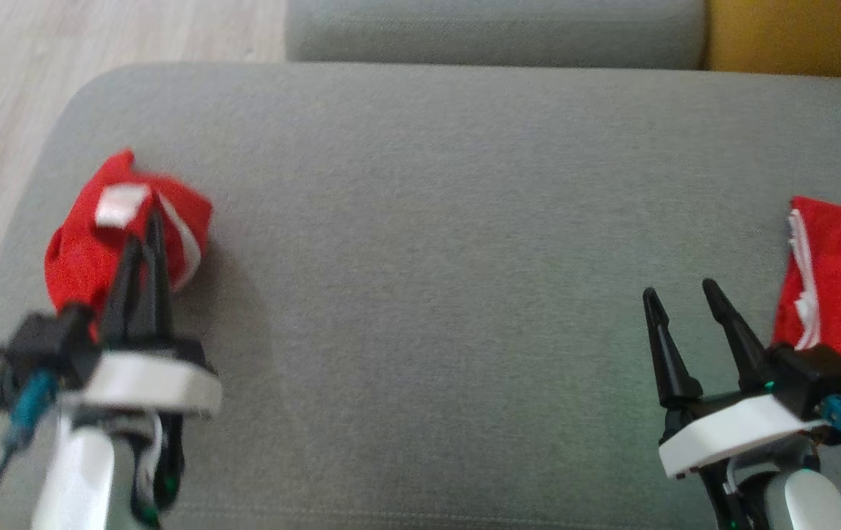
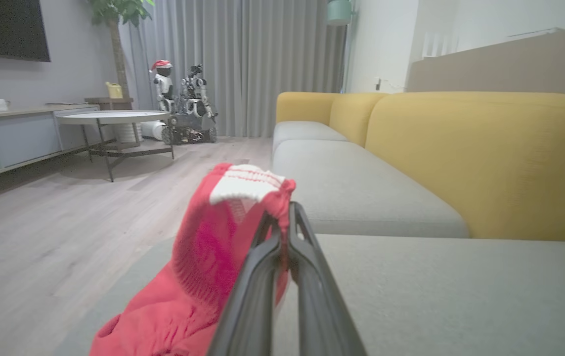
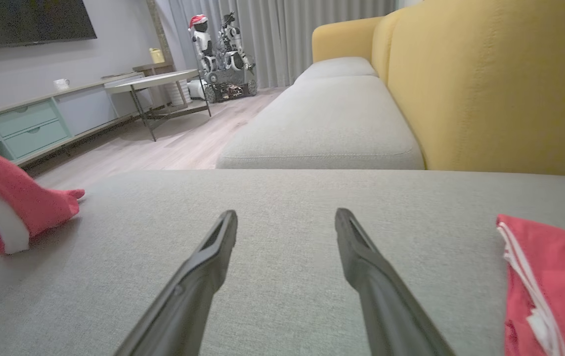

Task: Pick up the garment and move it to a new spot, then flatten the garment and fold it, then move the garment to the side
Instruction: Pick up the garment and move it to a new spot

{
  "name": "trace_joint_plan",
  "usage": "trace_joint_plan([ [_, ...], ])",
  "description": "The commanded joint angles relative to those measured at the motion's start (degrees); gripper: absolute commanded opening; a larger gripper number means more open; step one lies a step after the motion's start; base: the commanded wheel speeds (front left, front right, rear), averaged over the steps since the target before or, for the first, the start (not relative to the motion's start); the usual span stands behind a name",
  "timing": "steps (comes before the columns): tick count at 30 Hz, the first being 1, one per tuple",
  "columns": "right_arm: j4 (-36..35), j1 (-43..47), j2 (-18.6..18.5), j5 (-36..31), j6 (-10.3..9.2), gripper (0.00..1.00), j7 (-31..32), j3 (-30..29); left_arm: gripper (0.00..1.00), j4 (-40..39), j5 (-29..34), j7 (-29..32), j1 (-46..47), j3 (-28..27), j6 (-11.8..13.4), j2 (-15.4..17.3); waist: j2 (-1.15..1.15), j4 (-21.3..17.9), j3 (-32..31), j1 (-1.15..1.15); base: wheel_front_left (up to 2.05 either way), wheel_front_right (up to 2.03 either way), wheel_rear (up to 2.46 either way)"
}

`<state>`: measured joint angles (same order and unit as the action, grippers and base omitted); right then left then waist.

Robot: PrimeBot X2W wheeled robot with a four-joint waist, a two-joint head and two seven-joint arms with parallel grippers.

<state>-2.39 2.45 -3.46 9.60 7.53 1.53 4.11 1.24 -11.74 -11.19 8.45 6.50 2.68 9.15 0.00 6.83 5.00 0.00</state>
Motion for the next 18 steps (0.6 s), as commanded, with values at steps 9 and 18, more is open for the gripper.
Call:
trace_joint_plan([
  [9,-3.18,0.31,0.45,0.87,-0.04,1.00,0.60,0.85,0.00,-11.48,-2.25,4.90,-7.81,2.03,1.30,-2.43,0.00,-7.98,-3.40,0.00,0.00,0.00,0.00],
  [18,-3.50,-1.41,0.55,1.57,-0.04,1.00,0.88,1.96,0.00,-1.79,-1.56,5.49,3.17,13.93,-5.19,-4.91,0.00,-16.14,-0.15,0.00,0.00,0.00,0.00],
])
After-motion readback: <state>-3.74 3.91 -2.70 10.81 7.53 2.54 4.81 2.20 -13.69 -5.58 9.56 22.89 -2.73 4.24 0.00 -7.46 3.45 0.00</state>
